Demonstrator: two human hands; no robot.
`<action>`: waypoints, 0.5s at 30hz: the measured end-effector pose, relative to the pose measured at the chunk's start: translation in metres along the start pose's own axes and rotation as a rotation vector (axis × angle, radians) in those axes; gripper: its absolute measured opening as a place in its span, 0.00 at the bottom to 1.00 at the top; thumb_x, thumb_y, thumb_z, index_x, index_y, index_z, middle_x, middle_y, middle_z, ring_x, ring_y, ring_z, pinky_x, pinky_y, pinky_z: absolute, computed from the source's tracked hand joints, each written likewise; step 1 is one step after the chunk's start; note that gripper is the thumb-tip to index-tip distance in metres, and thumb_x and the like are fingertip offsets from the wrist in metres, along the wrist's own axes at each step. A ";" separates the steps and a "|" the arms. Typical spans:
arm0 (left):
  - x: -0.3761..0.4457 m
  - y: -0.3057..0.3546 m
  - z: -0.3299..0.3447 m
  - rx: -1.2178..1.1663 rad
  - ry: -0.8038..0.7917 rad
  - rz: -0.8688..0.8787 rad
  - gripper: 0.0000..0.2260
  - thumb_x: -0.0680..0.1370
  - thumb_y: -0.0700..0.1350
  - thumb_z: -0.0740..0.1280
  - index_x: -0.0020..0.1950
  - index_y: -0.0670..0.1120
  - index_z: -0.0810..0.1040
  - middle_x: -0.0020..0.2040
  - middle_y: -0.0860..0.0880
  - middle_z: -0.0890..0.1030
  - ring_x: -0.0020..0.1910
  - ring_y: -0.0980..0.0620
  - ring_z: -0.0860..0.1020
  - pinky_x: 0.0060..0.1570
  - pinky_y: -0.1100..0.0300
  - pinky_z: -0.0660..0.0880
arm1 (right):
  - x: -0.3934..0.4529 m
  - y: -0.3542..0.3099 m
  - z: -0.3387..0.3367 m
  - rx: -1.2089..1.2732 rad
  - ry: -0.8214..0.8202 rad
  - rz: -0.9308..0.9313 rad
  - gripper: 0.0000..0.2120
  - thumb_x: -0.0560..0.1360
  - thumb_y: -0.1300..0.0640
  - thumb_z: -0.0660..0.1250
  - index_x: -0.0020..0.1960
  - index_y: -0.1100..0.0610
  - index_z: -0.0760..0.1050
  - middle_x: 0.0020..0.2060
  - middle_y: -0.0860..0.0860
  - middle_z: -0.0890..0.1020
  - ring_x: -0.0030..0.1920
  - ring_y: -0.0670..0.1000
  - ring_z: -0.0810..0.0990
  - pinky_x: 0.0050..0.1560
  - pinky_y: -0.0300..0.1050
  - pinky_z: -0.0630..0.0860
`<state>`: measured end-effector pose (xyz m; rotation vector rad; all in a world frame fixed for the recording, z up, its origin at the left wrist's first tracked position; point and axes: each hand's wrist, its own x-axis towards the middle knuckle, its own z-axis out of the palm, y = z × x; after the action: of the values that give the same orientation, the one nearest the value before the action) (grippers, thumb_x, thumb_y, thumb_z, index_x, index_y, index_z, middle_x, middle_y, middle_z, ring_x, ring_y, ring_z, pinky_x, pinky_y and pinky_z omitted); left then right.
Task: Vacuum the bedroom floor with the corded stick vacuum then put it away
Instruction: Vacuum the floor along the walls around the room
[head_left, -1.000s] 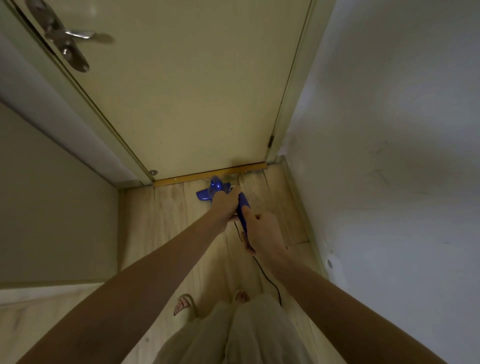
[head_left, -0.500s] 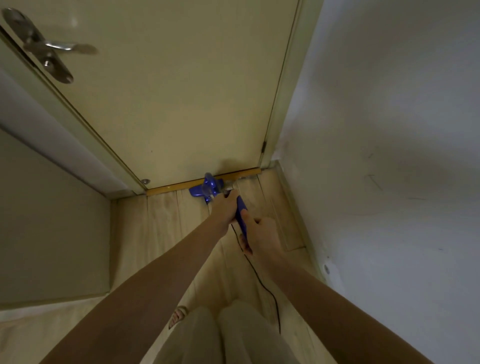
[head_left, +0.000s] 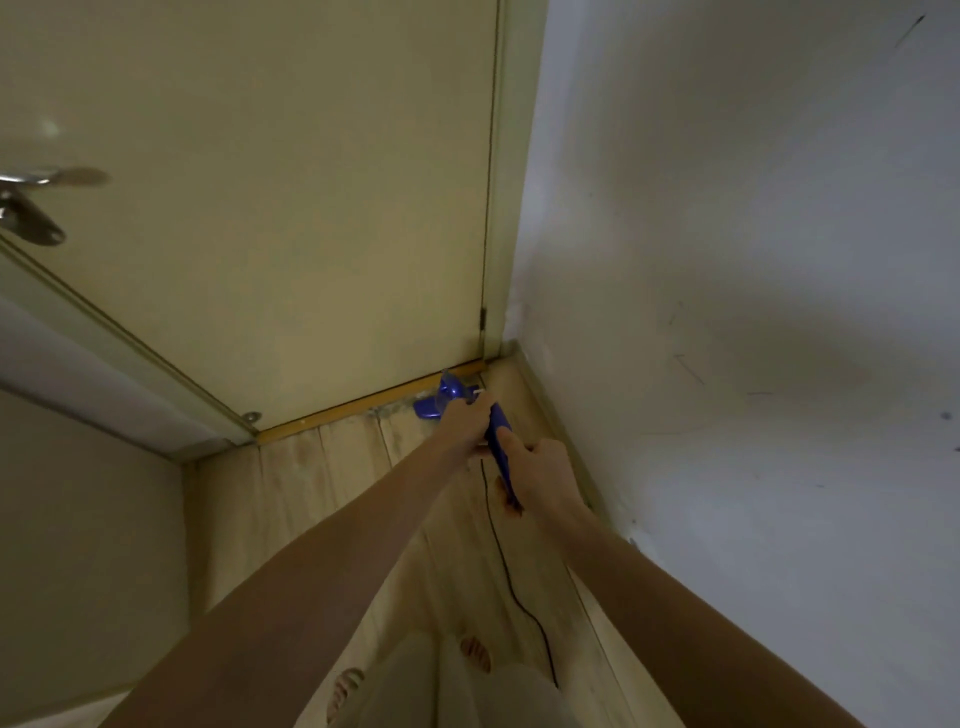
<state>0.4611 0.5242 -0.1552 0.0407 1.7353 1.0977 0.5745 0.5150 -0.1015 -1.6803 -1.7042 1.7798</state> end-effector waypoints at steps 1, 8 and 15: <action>0.002 0.006 0.000 -0.007 0.010 -0.005 0.17 0.81 0.49 0.61 0.64 0.38 0.71 0.58 0.38 0.80 0.53 0.42 0.80 0.47 0.50 0.79 | 0.006 -0.005 0.000 -0.006 0.001 -0.007 0.22 0.81 0.50 0.61 0.33 0.61 0.73 0.21 0.51 0.74 0.20 0.48 0.72 0.24 0.40 0.71; 0.011 0.006 0.014 0.109 0.038 0.013 0.15 0.82 0.47 0.59 0.64 0.38 0.70 0.57 0.39 0.77 0.49 0.43 0.77 0.43 0.52 0.76 | 0.025 0.010 -0.005 -0.058 -0.048 0.048 0.21 0.81 0.48 0.59 0.35 0.59 0.72 0.21 0.50 0.74 0.17 0.45 0.71 0.21 0.36 0.69; 0.015 0.007 0.024 0.036 0.014 -0.009 0.12 0.82 0.47 0.61 0.59 0.40 0.68 0.57 0.39 0.78 0.52 0.42 0.79 0.48 0.49 0.79 | 0.020 0.003 -0.026 -0.077 -0.041 0.018 0.22 0.82 0.47 0.58 0.35 0.61 0.73 0.23 0.53 0.76 0.19 0.47 0.71 0.23 0.37 0.69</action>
<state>0.4693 0.5507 -0.1623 0.0472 1.7655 1.0625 0.5886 0.5440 -0.1081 -1.7063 -1.8020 1.7905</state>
